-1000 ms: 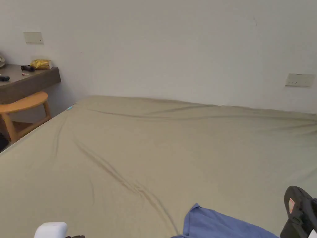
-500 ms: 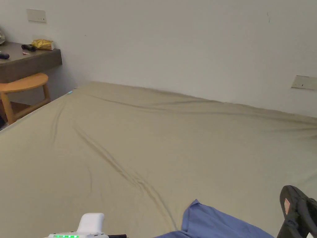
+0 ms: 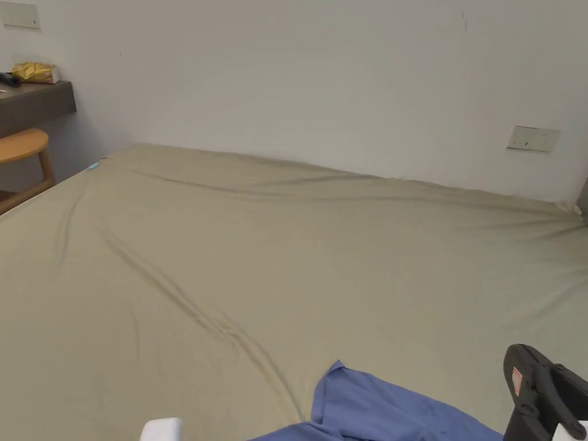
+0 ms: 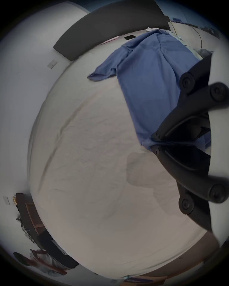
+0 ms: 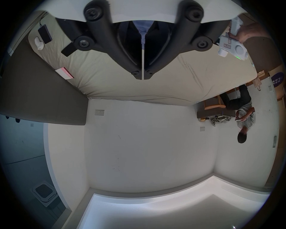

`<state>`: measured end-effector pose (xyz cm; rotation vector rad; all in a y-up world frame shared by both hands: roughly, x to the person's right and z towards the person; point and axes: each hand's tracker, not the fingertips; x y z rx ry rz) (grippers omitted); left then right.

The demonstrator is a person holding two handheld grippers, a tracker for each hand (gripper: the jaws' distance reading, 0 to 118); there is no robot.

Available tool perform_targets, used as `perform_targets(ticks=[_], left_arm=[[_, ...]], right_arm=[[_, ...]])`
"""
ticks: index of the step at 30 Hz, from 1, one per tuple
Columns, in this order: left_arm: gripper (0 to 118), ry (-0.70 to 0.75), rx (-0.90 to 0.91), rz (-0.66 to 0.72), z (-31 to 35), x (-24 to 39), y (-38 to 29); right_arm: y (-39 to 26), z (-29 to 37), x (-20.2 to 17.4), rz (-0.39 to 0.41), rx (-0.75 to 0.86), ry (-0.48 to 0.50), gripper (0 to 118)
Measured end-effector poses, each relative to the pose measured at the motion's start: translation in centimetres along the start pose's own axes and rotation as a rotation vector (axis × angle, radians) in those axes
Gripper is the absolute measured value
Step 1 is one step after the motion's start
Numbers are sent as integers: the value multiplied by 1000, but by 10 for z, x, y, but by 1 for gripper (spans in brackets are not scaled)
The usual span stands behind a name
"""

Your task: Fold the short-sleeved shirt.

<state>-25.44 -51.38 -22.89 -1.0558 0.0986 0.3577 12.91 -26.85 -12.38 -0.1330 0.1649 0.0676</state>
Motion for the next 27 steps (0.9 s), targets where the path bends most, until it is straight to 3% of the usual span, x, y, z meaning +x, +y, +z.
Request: perform_targets(ticks=[4, 5, 8, 9, 18, 21, 25, 26, 27], left_arm=[[1, 5, 95, -100, 30, 19, 4], [1, -31, 114, -88, 41, 23, 6], [1, -97, 151, -81, 69, 34, 9], [1, -93, 159, -104, 77, 39, 9], [1, -84, 206, -143, 104, 62, 2], [1, -50, 211, -171, 104, 66, 4], [1, -52, 212, -181, 101, 69, 10], [1, -49, 212, -184, 100, 70, 12], [1, -48, 215, -188, 100, 71, 13]], right_arm=[[0, -13, 26, 78, -11, 8, 8], [-2, -24, 36, 100, -50, 15, 13], [-20, -70, 70, 108, -248, 77, 44], [-28, -87, 80, 111, -314, 103, 46], [-157, -262, 125, 70, -699, 98, 46], [-191, -292, 127, 2, -798, 111, 46], [-222, -312, 127, 11, -882, 66, 46], [-229, -313, 127, -9, -911, 47, 42], [-231, -310, 129, -56, -892, 63, 26]])
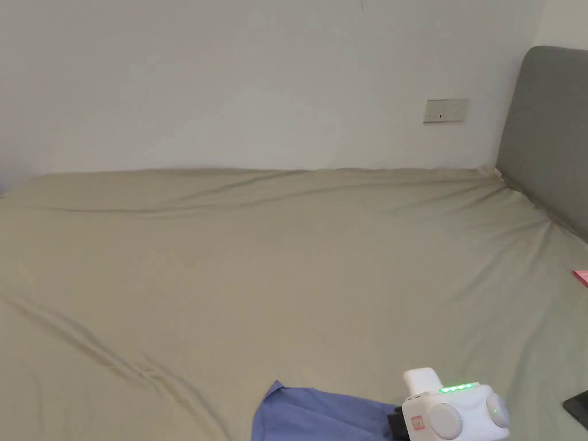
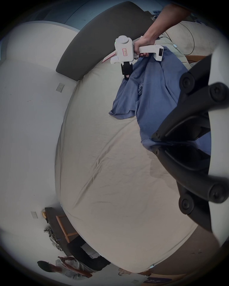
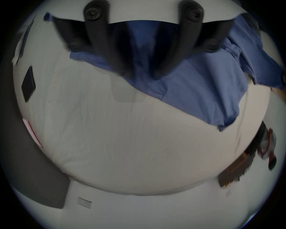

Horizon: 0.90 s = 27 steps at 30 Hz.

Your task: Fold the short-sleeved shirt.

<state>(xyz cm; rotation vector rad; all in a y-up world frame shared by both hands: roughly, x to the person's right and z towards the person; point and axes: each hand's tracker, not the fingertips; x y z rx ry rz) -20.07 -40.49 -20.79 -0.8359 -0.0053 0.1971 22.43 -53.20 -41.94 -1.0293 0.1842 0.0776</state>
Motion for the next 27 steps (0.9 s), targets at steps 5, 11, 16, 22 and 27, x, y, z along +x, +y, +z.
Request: perform_targets(ticks=[5, 11, 16, 22, 27], left_arm=[[1, -37, 5, 20, -1, -1, 6], [1, -77, 86, 4, 33, -4, 30], [1, -98, 212, -33, 80, -8, 77], [1, -119, 411, -44, 158, -14, 141], [1, -104, 525, -47, 214, -20, 189]], right_arm=[[2, 20, -8, -49, -12, -19, 2], [21, 125, 5, -128, 246, 17, 2], [53, 246, 27, -141, 446, 10, 2], [79, 392, 48, -138, 681, -34, 2], [86, 487, 66, -168, 807, -69, 2]])
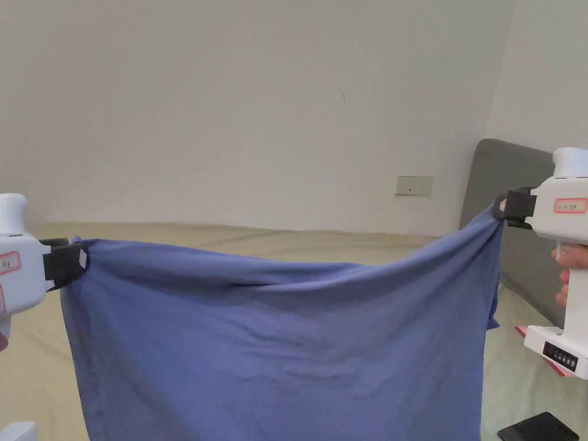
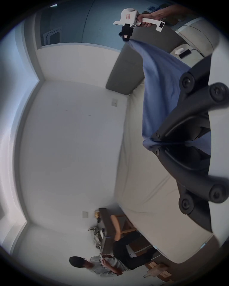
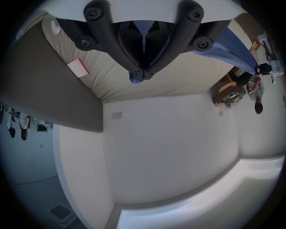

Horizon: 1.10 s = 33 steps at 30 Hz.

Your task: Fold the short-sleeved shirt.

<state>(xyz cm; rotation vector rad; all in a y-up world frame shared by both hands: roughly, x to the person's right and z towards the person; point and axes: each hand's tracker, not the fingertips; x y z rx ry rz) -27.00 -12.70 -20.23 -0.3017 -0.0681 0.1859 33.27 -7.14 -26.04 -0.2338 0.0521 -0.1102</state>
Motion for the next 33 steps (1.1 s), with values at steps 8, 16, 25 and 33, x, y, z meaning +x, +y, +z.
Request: perform_targets(ticks=[8, 16, 25, 33], left_arm=[[1, -32, 113, 10, 14, 0, 85], [1, -25, 146, 7, -5, 14, 153], [1, 44, 120, -51, -82, 21, 190], [1, 107, 104, -44, -174, 16, 200]], right_arm=[[72, 47, 10, -27, 119, -8, 2], [127, 41, -3, 40, 183, -52, 2], [153, -37, -30, 109, 152, -136, 2], [147, -136, -48, 197, 119, -180, 2]])
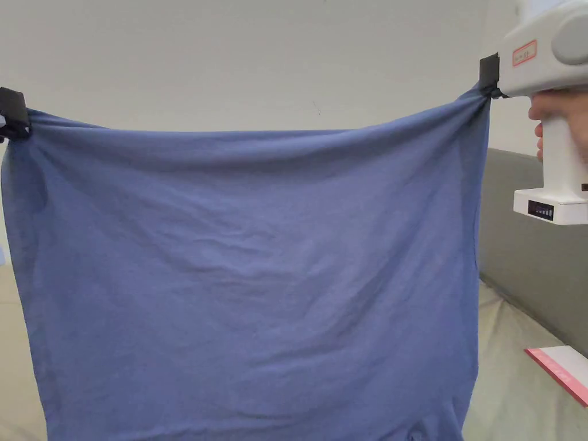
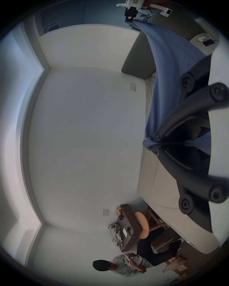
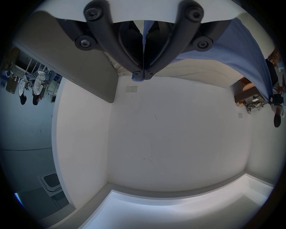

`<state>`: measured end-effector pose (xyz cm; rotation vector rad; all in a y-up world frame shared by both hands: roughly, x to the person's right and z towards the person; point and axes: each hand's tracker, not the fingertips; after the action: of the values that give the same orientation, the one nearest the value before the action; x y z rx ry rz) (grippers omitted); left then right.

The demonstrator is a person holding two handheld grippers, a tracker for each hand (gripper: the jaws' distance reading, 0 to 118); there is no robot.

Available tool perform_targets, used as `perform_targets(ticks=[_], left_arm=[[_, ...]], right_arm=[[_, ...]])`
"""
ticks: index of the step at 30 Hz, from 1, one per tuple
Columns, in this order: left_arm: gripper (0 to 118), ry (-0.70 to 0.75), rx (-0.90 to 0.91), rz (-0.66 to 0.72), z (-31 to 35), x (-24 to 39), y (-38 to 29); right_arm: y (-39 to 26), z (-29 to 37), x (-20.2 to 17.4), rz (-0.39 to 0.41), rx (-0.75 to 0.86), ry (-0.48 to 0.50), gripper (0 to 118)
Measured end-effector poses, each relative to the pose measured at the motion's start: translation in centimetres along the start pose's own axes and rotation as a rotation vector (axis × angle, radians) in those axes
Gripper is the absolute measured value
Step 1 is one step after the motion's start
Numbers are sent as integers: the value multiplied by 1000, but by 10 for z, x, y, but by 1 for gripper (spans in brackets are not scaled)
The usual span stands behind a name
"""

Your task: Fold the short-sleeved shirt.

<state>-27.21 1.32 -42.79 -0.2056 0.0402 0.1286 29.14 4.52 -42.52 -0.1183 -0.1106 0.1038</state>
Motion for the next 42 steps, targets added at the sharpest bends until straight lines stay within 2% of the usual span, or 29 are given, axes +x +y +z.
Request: perform_targets(ticks=[9, 11, 15, 19, 21, 25, 29, 33, 35, 37, 39, 42], left_arm=[[1, 32, 3, -109, -108, -2, 7], [1, 45, 6, -112, -129, -2, 3], [1, 31, -46, -74, -171, -7, -17], [1, 39, -100, -64, -175, 0, -70], [1, 40, -138, -80, -191, -3, -97], [1, 13, -231, -109, -205, -7, -170], [1, -33, -341, -68, -193, -18, -265], [1, -59, -427, 66, -154, -44, -359], [1, -52, -498, 88, -131, -58, -401], [1, -102, -555, 179, -111, -75, -434], [1, -61, -590, 204, -89, -88, -463], [1, -66, -632, 248, -59, -98, -491]], right_arm=[[-18, -91, -22, 57, -54, -40, 2], [-22, -110, -26, 103, -62, -68, 2], [-38, -144, -31, 84, -85, -67, 2], [-74, -180, -44, 117, -139, -71, 2], [-100, -191, -47, 93, -177, -42, 2], [-179, -206, -58, 98, -275, -5, 2], [-281, -194, -61, 87, -397, 17, 2], [-377, -164, -57, 156, -522, 26, 2], [-422, -133, -52, 141, -594, 44, 2], [-459, -107, -43, 142, -622, 31, 2], [-492, -78, -37, 202, -644, -15, 2], [-529, -42, -27, 174, -693, -2, 2]])
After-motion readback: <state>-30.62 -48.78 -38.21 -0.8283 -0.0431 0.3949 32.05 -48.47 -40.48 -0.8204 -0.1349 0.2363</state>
